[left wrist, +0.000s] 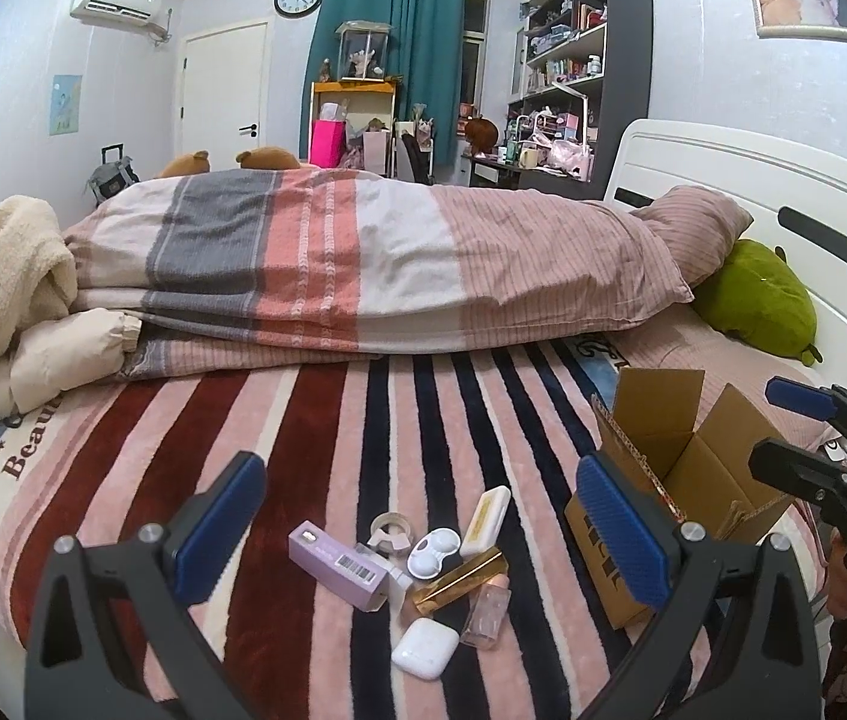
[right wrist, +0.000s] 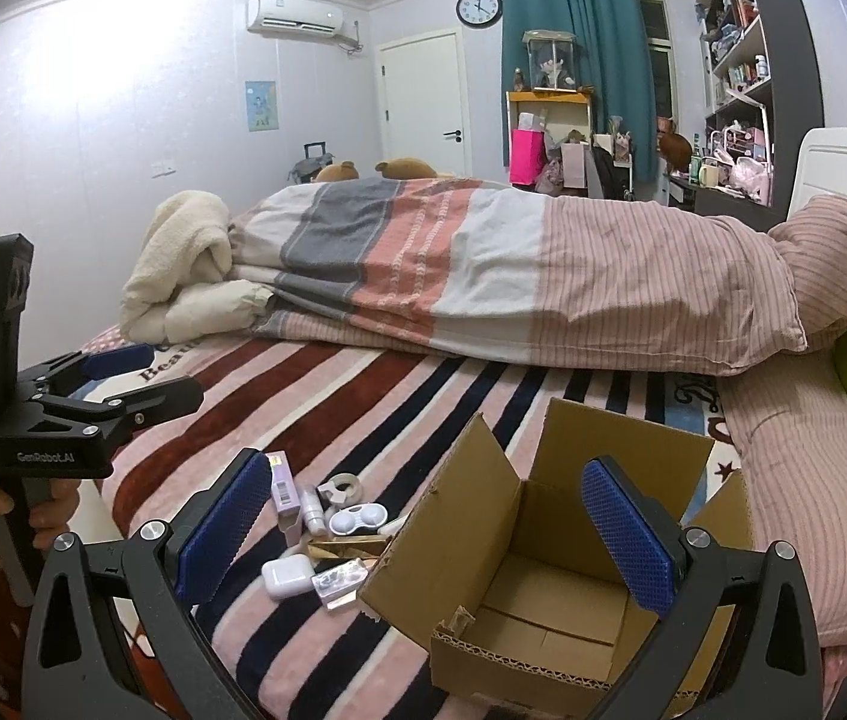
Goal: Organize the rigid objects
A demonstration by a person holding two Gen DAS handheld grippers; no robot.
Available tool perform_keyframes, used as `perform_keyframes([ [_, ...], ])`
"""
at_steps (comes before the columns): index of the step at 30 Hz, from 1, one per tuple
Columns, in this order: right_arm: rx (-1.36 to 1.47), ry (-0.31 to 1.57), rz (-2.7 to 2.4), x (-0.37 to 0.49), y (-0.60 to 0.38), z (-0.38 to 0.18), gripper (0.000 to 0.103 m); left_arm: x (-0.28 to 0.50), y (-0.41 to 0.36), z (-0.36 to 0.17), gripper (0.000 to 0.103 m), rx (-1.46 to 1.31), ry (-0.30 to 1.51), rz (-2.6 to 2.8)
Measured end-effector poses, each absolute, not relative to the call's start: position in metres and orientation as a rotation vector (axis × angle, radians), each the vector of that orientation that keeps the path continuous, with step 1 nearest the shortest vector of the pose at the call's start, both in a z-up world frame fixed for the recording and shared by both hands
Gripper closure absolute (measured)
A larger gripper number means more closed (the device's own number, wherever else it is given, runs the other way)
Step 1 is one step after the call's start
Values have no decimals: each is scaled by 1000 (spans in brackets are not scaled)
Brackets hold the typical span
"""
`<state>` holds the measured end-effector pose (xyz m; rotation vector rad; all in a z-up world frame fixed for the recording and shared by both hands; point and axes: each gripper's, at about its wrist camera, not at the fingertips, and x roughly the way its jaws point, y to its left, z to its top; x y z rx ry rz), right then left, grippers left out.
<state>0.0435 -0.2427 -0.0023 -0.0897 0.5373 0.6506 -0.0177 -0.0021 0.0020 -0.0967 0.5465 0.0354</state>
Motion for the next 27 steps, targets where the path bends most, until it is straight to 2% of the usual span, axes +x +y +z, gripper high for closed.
perform_keyframes([
  [27, -95, 552, 664, 41, -237, -8, 0, -15, 2, -7, 0, -101, 569, 67],
])
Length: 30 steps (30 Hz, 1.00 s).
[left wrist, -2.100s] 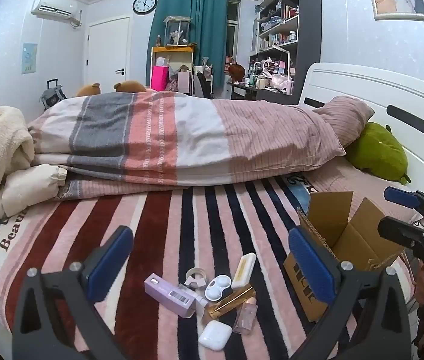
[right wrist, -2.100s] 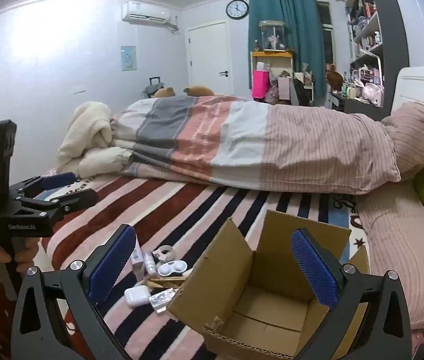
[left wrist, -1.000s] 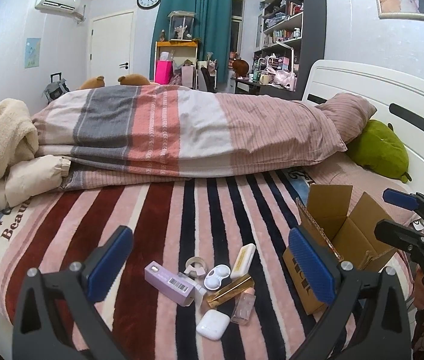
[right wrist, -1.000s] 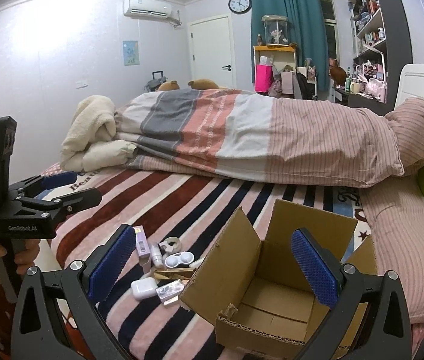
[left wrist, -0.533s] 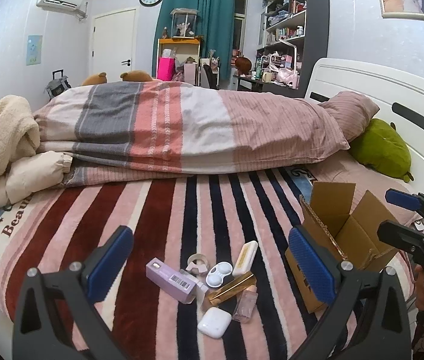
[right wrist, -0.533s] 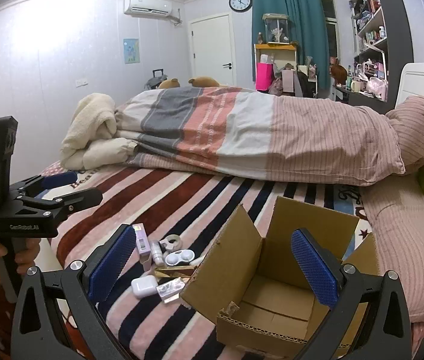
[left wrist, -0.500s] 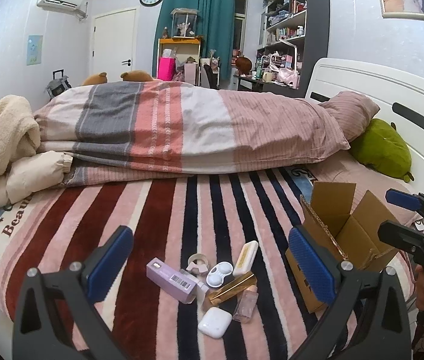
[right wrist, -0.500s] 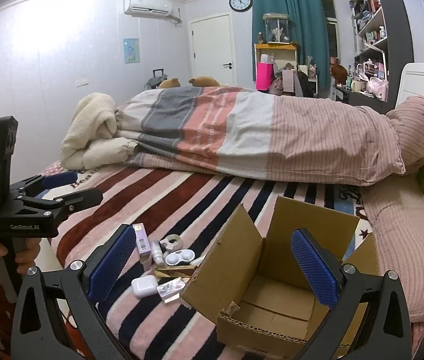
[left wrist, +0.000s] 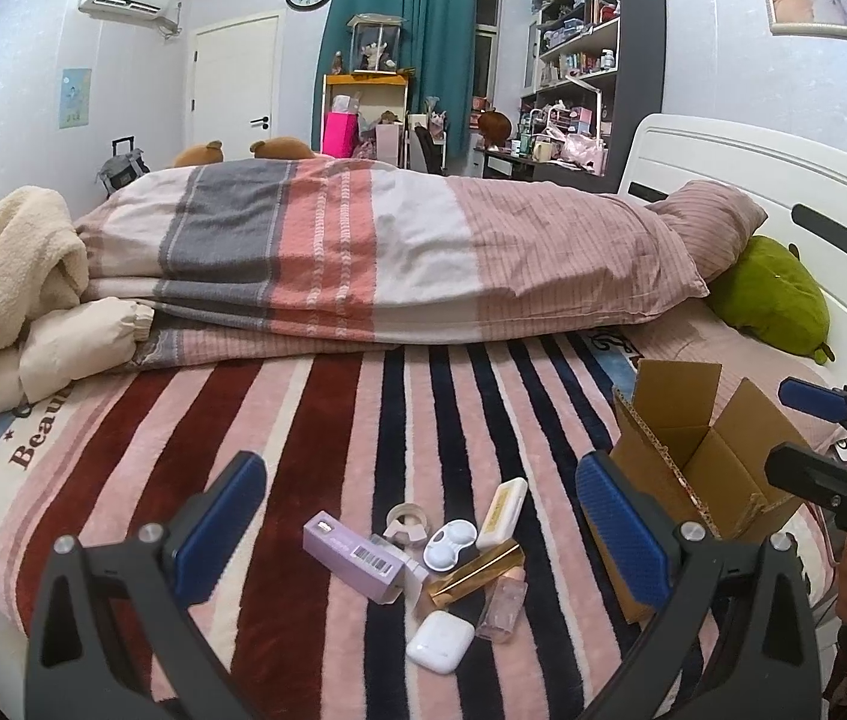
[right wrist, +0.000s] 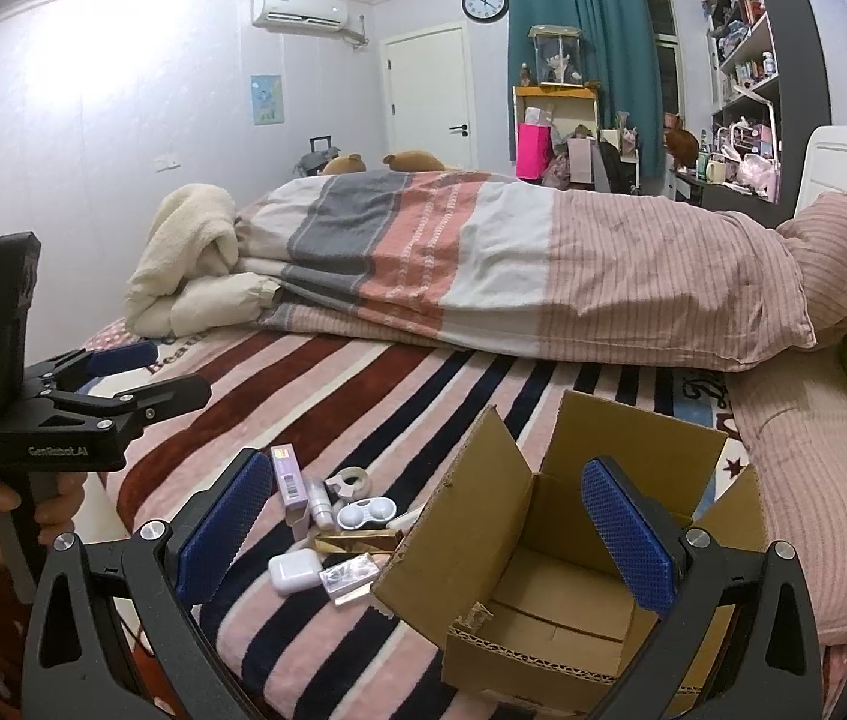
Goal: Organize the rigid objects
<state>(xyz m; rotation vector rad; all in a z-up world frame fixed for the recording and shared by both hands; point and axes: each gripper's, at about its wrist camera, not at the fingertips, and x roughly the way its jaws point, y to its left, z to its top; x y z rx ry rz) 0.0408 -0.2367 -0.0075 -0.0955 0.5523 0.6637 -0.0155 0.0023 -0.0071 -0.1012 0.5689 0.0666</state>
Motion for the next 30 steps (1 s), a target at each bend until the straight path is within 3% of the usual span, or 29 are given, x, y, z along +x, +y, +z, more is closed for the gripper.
perform_keyframes([
  [12, -111, 548, 660, 39, -226, -5, 0, -16, 5, -7, 0, -107, 565, 65],
  [18, -225, 439, 746, 8, -204, 0, 1, -15, 19, -12, 0, -113, 569, 87],
  [21, -293, 425, 820, -10, -180, -9, 18, -13, 37, -20, 0, -124, 587, 113],
  [24, -339, 447, 913, -22, -149, -33, 19, -13, 53, -35, 0, -131, 607, 135],
  [28, -354, 565, 980, -19, -116, -83, 37, -13, 76, -60, 0, -141, 636, 160],
  [30, -363, 624, 991, -13, -105, -109, 38, -12, 87, -77, 0, -152, 659, 155],
])
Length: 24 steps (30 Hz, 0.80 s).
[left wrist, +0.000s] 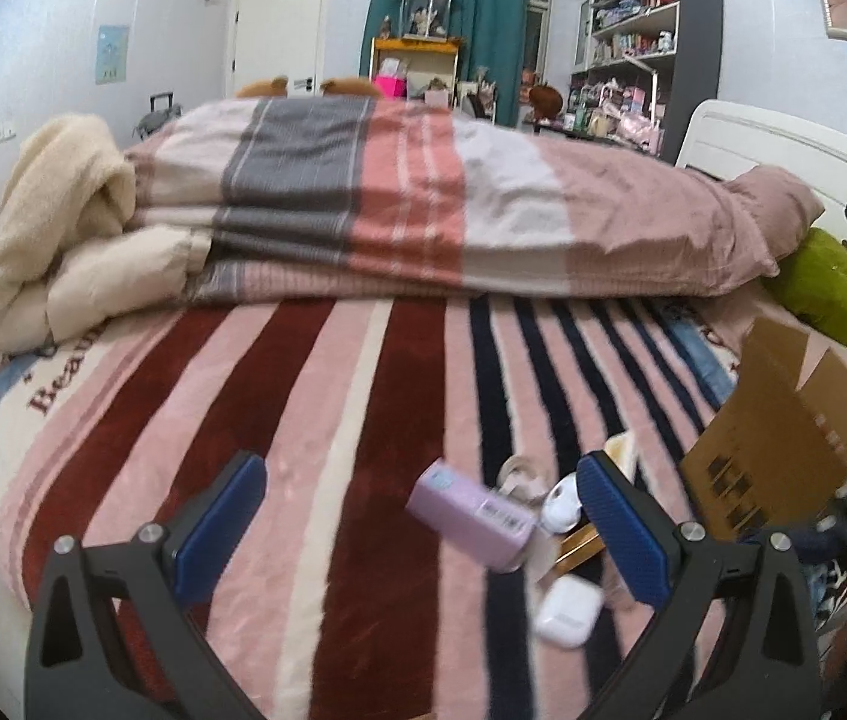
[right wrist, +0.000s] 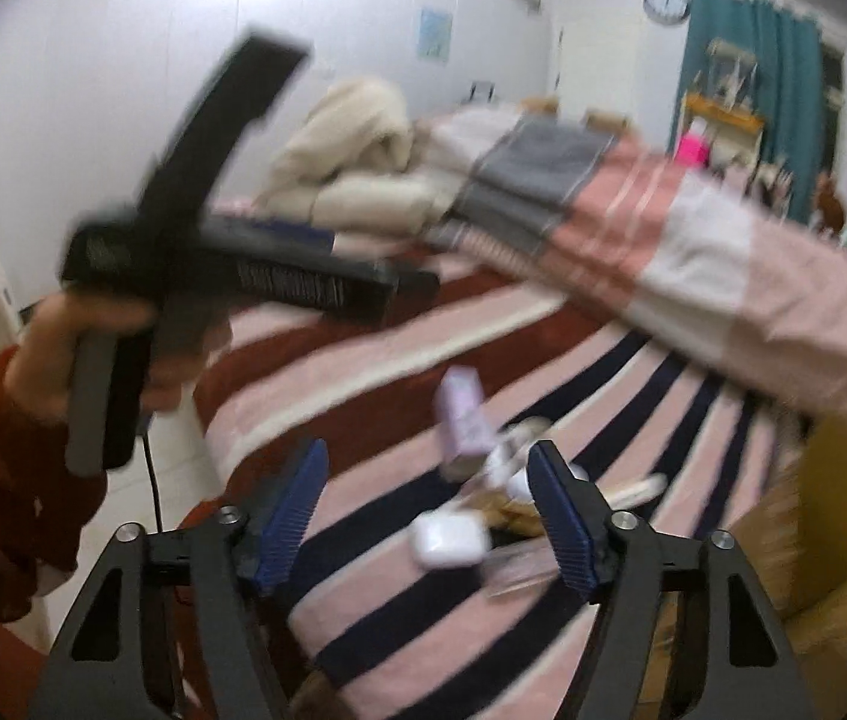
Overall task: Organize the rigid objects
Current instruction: 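Grasp the white earbud case with the right gripper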
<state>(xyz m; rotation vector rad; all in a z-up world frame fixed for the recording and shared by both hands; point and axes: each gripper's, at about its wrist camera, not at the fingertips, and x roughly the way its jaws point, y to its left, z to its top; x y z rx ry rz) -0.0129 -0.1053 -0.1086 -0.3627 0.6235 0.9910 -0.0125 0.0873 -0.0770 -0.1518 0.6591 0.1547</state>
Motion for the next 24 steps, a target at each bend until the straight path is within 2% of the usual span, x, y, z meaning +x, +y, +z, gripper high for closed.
perform_keyframes([
  [5, -428, 743, 960, 8, -84, -169, 44, -14, 108, -112, 0, -191, 700, 115],
  [9, -428, 840, 960, 31, -78, -195, 47, -19, 113, -131, 1, -204, 728, 70],
  [11, -435, 858, 964, 38, -75, -199, 52, -22, 114, -135, 1, -204, 737, 49],
  [24, -600, 1016, 973, 58, -55, -206, 52, -28, 109, -140, 1, -176, 778, -41],
])
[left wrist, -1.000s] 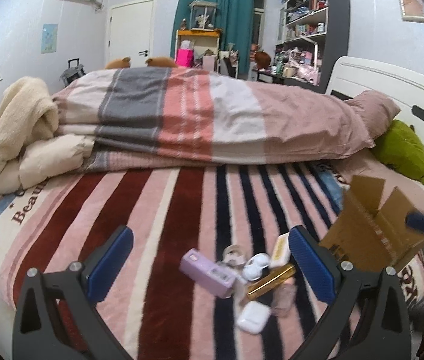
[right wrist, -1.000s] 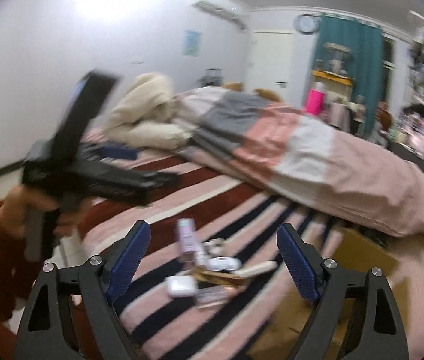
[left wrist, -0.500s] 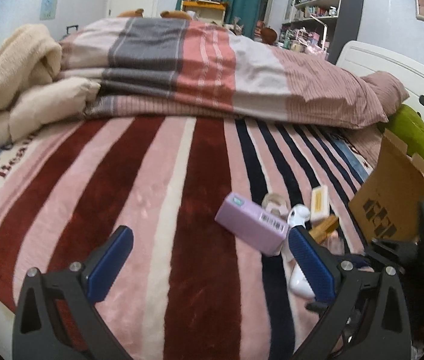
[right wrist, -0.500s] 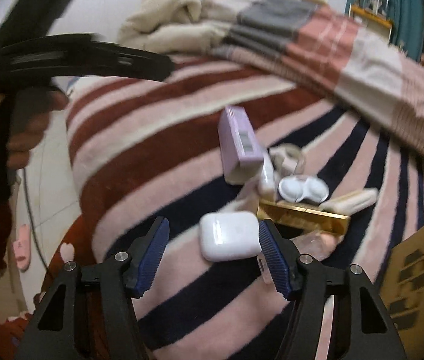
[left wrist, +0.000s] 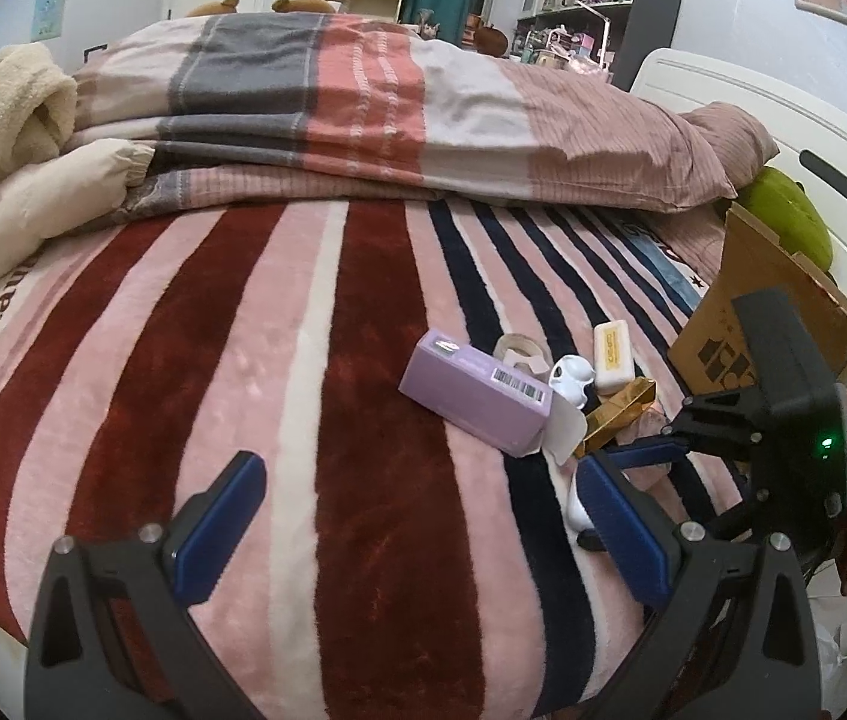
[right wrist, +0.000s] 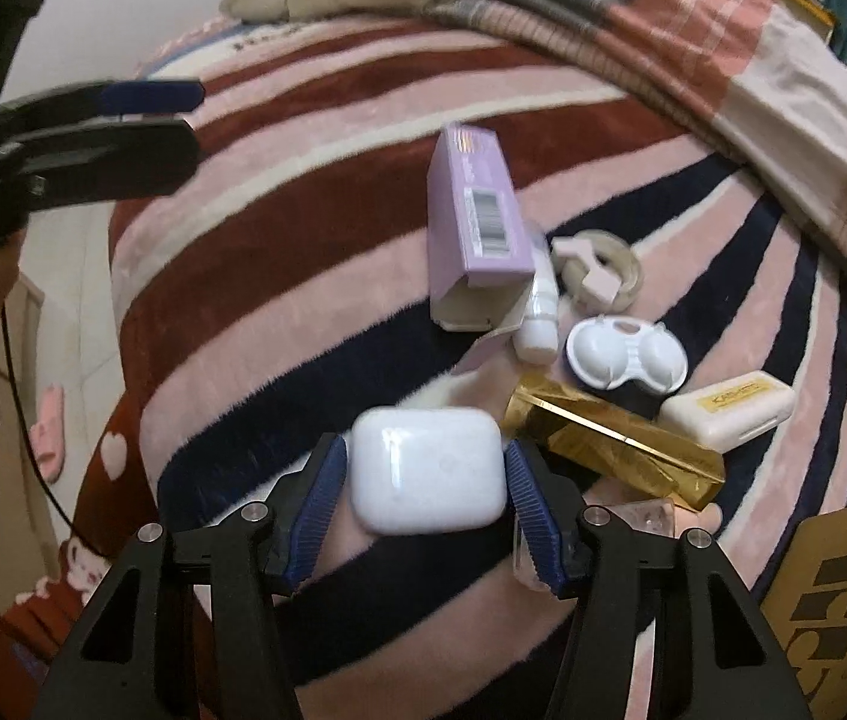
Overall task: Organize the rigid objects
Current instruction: 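Grasp the white earbud case with the right gripper, then carry the earbud case into the cardboard box and open the right gripper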
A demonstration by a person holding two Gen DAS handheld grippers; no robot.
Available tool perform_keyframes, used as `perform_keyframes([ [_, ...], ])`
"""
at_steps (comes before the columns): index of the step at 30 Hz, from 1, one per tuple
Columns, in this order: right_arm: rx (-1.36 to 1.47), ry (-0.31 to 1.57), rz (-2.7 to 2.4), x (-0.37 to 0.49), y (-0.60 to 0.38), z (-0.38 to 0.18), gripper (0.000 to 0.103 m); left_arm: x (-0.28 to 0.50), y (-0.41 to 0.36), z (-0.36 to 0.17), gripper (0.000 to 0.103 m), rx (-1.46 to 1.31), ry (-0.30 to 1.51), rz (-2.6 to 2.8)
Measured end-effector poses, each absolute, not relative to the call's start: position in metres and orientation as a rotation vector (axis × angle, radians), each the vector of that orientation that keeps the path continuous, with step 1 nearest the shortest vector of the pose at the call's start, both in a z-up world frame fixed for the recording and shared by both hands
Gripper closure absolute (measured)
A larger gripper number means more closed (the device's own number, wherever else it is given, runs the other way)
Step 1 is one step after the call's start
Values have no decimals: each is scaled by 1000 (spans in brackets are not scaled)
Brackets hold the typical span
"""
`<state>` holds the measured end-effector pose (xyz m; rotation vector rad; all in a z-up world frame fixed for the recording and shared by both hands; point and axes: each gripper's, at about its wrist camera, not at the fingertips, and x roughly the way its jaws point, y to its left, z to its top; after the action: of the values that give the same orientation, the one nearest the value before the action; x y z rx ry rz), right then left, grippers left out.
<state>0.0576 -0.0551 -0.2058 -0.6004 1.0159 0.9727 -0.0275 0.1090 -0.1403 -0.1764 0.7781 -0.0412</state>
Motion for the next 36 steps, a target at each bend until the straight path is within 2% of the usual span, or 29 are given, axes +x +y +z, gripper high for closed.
perform_keyframes([
  [6, -526, 993, 958, 58, -59, -202, 54, -27, 107, -140, 1, -187, 789, -78],
  [12, -440, 847, 1008, 44, -70, -154, 54, -18, 91, -118, 3, -236, 792, -263],
  [14, -429, 769, 1025, 37, -75, -126, 54, -13, 78, -102, 16, -252, 778, -346],
  [18, -406, 648, 1001, 27, -91, -85, 54, 7, 52, -70, 34, -260, 778, -473],
  [23, -359, 544, 918, 32, -132, -45, 54, 34, 7, -34, 72, -234, 787, -597],
  [29, -296, 539, 796, 52, -201, -33, 54, 75, -69, -10, 74, -152, 819, -697],
  [36, -243, 682, 659, 85, -281, -48, 54, 125, -162, -27, 74, -55, 953, -825],
])
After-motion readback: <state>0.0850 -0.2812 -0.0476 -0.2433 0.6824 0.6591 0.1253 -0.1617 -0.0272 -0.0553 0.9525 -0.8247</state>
